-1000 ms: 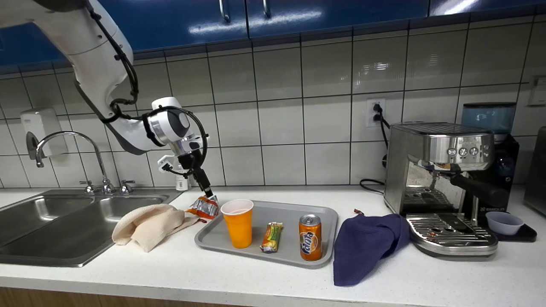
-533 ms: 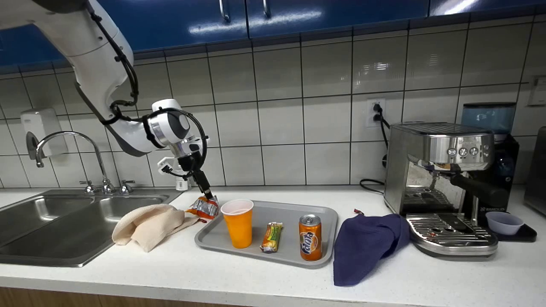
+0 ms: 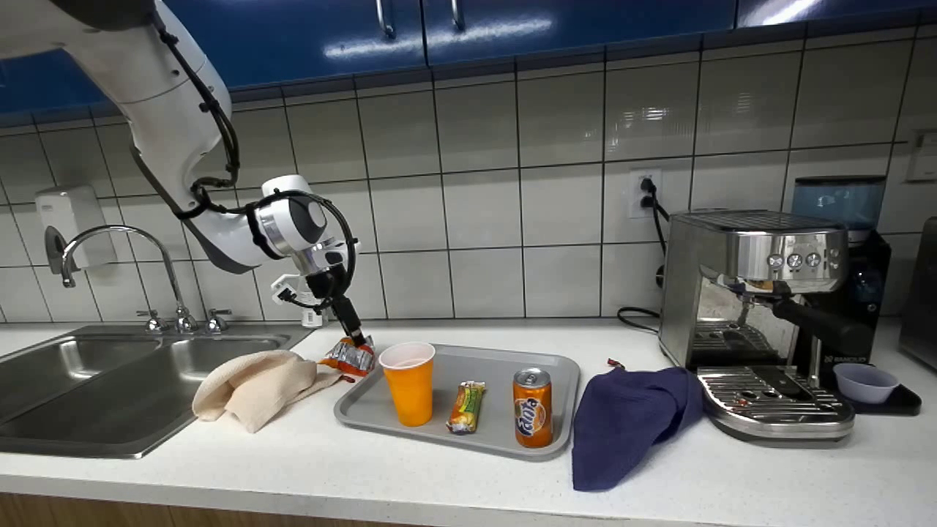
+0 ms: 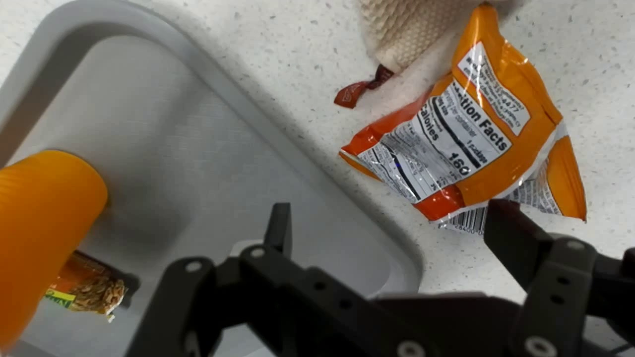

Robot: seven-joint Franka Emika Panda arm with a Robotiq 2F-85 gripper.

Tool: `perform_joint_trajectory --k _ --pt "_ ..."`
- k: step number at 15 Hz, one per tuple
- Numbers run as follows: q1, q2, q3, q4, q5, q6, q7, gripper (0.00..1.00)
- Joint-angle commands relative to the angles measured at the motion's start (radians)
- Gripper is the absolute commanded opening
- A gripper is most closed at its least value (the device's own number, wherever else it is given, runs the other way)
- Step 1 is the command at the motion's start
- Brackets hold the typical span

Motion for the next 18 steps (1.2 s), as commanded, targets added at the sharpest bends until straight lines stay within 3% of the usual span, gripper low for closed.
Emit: perform_joint_trajectory --k 1,18 --pt "-0.014 0.023 0.013 0.046 -0.021 -0.032 0.036 1.00" --pt "-0.017 0.095 0.013 0.146 -0.012 -0.052 0.040 1.00"
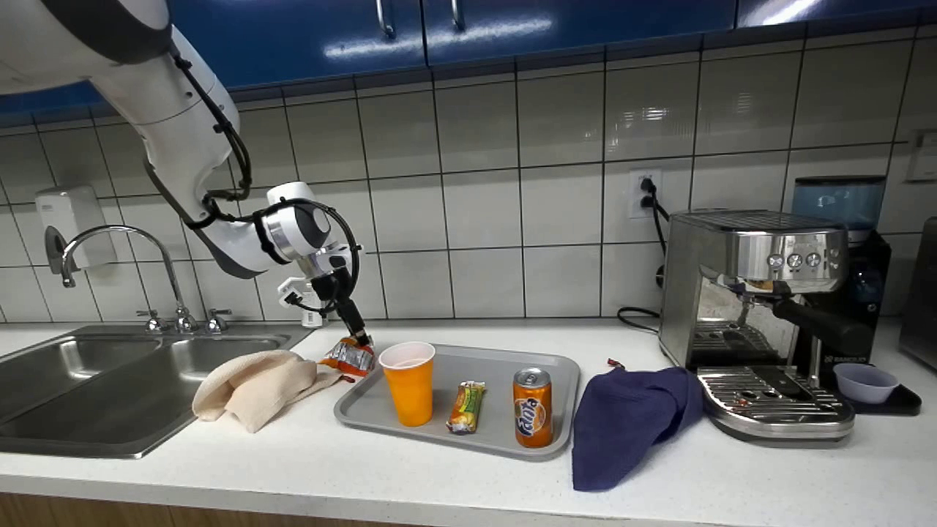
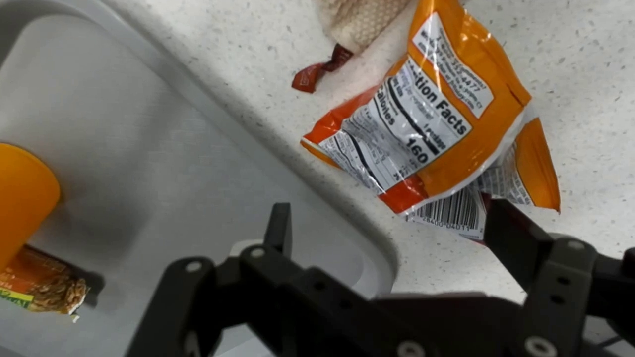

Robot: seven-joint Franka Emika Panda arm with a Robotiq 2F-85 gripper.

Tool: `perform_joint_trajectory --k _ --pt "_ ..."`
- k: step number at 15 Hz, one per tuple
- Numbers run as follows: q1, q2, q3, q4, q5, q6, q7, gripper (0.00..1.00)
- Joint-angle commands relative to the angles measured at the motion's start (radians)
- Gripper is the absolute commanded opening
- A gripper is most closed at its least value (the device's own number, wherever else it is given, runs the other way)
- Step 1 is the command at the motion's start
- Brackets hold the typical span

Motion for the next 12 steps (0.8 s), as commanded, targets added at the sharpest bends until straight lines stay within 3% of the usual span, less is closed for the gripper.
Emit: perform_joint_trajectory --k 1,12 --pt "-0.015 0.016 0.014 0.043 -0.011 -0.044 0.021 1.00" --pt "-0.016 0.019 0.017 0.043 -0.011 -0.052 0.018 1.00"
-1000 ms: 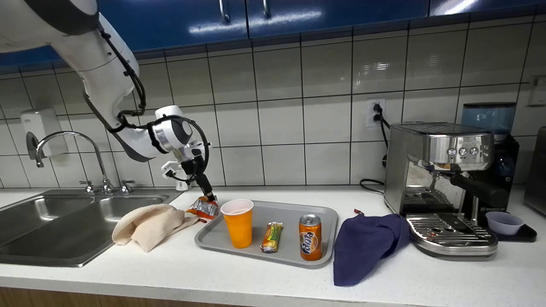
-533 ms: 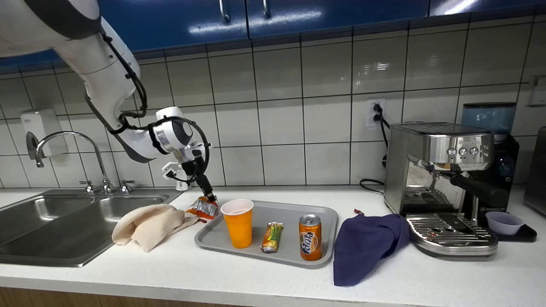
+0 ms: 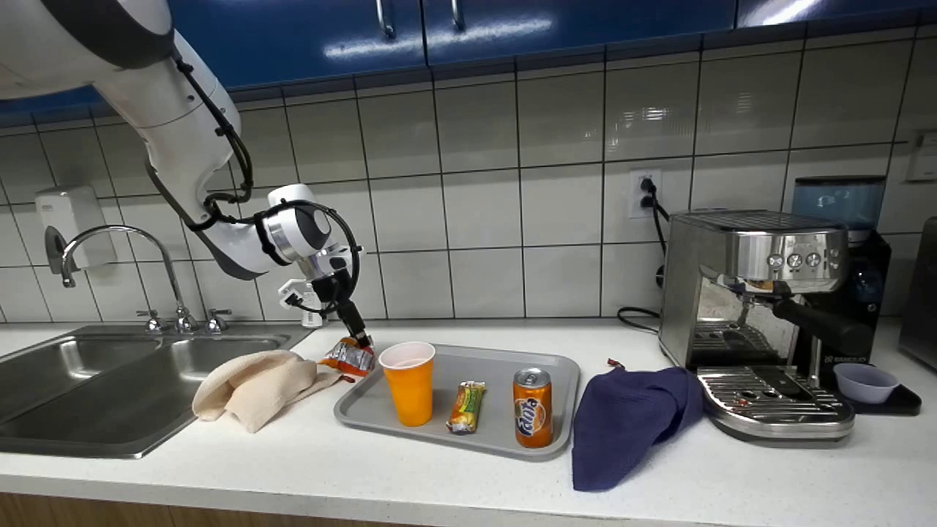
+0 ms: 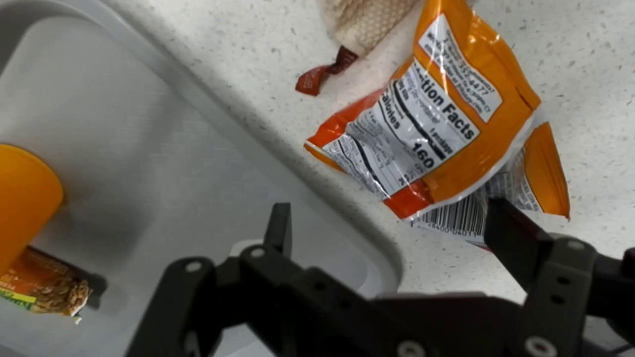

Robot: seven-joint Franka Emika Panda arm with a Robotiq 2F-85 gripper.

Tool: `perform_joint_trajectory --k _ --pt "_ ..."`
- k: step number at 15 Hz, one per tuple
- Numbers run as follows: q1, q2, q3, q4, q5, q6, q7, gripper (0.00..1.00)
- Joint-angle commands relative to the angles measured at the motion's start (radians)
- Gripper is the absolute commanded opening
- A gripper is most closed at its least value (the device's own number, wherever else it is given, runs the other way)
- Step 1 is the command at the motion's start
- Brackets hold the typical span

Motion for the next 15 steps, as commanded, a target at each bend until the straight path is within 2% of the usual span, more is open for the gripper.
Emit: perform_joint_trajectory --k 1,2,11,12,15 --pt "-0.016 0.007 0.017 0.029 -0.011 -0.037 0.017 0.87" --pt "-0.016 0.007 0.017 0.029 -0.011 -0.038 0.017 0.72" --pt "-0.020 0.010 0.023 0.032 -0.004 -0.036 0.014 0.03" --pt "-0.021 0.012 0.025 0.035 -0.003 -0.038 0.013 0.00" --pt "-0.020 0.019 0.030 0.040 0.000 -0.041 0.012 0.00"
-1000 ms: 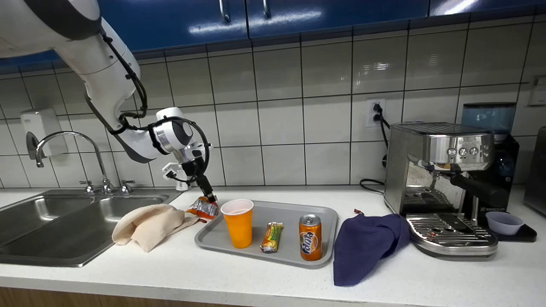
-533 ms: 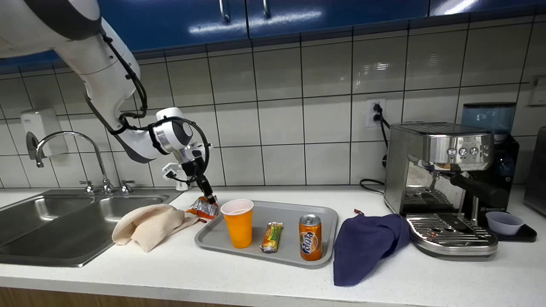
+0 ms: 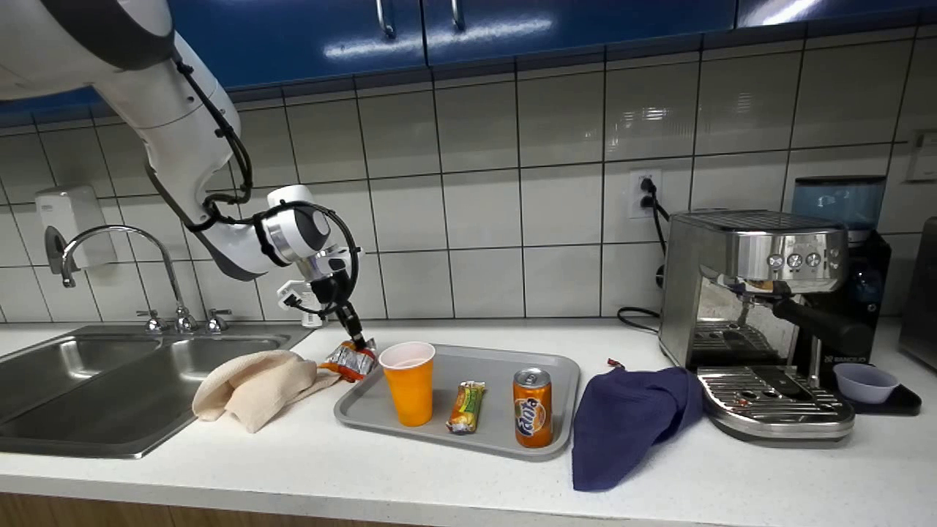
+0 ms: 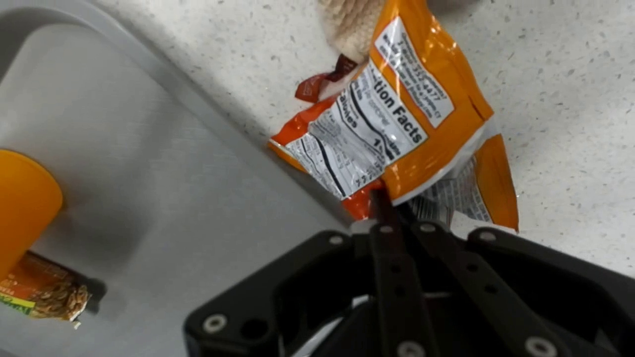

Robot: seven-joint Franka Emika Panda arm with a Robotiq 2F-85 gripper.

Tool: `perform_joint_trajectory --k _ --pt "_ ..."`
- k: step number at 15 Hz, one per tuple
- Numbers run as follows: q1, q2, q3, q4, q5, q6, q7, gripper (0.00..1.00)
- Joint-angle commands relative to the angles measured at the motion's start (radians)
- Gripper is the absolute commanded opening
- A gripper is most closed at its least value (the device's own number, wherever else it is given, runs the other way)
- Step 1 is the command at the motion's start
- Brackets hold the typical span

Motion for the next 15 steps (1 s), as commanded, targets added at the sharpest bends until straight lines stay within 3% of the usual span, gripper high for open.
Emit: perform_joint_trajectory --k 1,15 --pt "-0.019 0.019 0.026 0.041 -0.001 -0.039 0.012 0.00" --pt "0.017 -0.035 0.009 0.018 -0.035 -0.023 0.034 0.00"
